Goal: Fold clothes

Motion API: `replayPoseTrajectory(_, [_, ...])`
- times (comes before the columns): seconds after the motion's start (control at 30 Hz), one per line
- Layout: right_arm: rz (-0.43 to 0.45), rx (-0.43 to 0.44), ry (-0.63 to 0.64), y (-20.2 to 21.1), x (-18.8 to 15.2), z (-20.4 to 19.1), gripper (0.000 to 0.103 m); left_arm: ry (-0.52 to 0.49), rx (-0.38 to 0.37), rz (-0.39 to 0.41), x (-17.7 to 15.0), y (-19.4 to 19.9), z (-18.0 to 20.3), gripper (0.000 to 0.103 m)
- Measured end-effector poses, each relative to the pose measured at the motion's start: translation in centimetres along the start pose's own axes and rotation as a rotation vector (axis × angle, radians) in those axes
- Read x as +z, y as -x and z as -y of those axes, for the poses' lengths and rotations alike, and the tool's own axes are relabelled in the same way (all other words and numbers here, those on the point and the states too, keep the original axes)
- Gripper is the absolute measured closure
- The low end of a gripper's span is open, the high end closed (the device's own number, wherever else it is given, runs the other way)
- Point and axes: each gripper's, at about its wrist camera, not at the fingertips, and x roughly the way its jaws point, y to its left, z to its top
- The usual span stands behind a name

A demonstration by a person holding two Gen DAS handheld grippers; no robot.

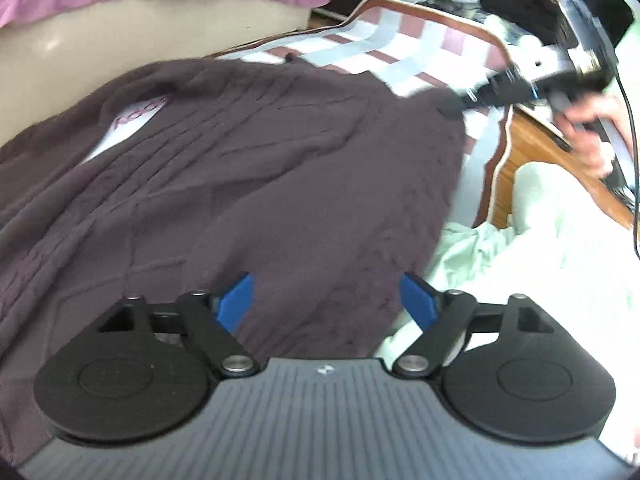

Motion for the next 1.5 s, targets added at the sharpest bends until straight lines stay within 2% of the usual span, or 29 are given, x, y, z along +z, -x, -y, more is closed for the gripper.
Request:
replayPoseTrajectory(0.13, [0.021,0.034,0.053,-1.8,2.1,-0.6,0.091,-0.037,0.014,-0.036,0.0,-1.5,0.6,0.017])
replayPoseTrajectory(0.23, [0.040,0.061,0.031,-4.3,3.3,0.1,0.094,-0.053,0.020,-0.070,-0.1,-2.7,0.9,0.016])
replayPoseTrajectory(0.3, [0.037,0.052,0.025,-6.1,4.4,0.0,0.094,-0.035,0.023,-0.099,-0.1,-3.4,0.7,0.016])
replayPoseTrajectory(0.37, [0.033,0.034,0.041,-7.2,5.1,-0.3,0.094,-0.023,0.030,-0.089,-0.2,-3.5,0.5,0.016])
replayPoseTrajectory(0.43, [0.029,0.022,0.049,-8.0,5.6,-0.6,0.094,-0.014,0.035,-0.035,-0.1,-3.4,0.0,0.019])
replayPoseTrajectory(0.47, [0.023,0.026,0.040,-8.1,5.7,-0.6,0.094,0.000,0.048,0.005,0.1,-3.3,-0.4,0.041])
replayPoseTrajectory(0.5, [0.017,0.038,0.019,-8.1,5.7,-0.4,0.094,0.022,0.053,0.025,0.3,-3.2,-0.9,0.069])
replayPoseTrajectory(0.57, [0.016,0.061,-0.035,-7.7,5.6,0.2,0.088,0.113,0.075,0.031,1.1,-3.2,-2.7,0.089])
replayPoseTrajectory(0.67, [0.037,0.051,-0.073,-6.3,4.8,0.9,0.084,0.222,0.134,0.111,1.5,-1.7,-4.9,0.092])
replayPoseTrajectory(0.73, [0.029,-0.002,-0.024,-5.3,4.0,0.6,0.062,0.230,0.220,0.179,1.8,-0.2,-5.5,0.092])
replayPoseTrajectory(0.8, [-0.002,-0.102,0.106,-4.9,2.6,-0.6,0.057,0.235,0.300,0.253,2.1,1.1,-5.8,0.092])
replayPoseTrajectory(0.9, [-0.066,-0.266,0.327,-4.7,0.2,-3.0,0.057,0.211,0.450,0.368,3.6,2.5,-6.2,0.092])
replayPoseTrajectory(0.97, [-0.074,-0.277,0.415,-5.2,-1.2,-4.3,0.057,0.173,0.531,0.451,4.5,3.6,-6.3,0.092])
replayPoseTrajectory(1.0, [-0.067,-0.257,0.412,-5.5,-1.4,-4.7,0.057,0.160,0.552,0.497,4.9,4.2,-6.4,0.092])
replayPoseTrajectory(1.03, [-0.066,-0.237,0.392,-5.9,-1.4,-4.9,0.055,0.159,0.555,0.535,5.1,4.8,-6.5,0.092])
replayPoseTrajectory(1.1, [-0.091,-0.227,0.354,-7.5,-0.9,-5.4,0.048,0.186,0.525,0.543,5.2,5.2,-7.1,0.092])
replayPoseTrajectory(1.13, [-0.107,-0.237,0.350,-8.5,-0.7,-5.6,0.045,0.212,0.503,0.528,5.0,5.0,-7.6,0.092])
replayPoseTrajectory(1.27, [-0.181,-0.351,0.475,-12.8,-1.0,-6.5,0.046,0.350,0.409,0.439,3.9,3.6,-10.0,0.092])
replayPoseTrajectory(1.3, [-0.185,-0.385,0.526,-13.4,-1.4,-6.8,0.055,0.394,0.387,0.438,3.6,3.8,-10.9,0.092])
replayPoseTrajectory(1.33, [-0.169,-0.421,0.588,-13.5,-2.0,-7.1,0.087,0.438,0.366,0.443,3.3,4.3,-11.8,0.092])
replayPoseTrajectory(1.37, [-0.145,-0.452,0.629,-13.1,-2.5,-7.4,0.093,0.475,0.345,0.451,2.8,4.8,-12.5,0.092])
replayPoseTrajectory(1.5, [-0.063,-0.498,0.604,-8.8,-2.6,-7.6,0.093,0.573,0.295,0.433,1.8,6.3,-15.2,0.092])
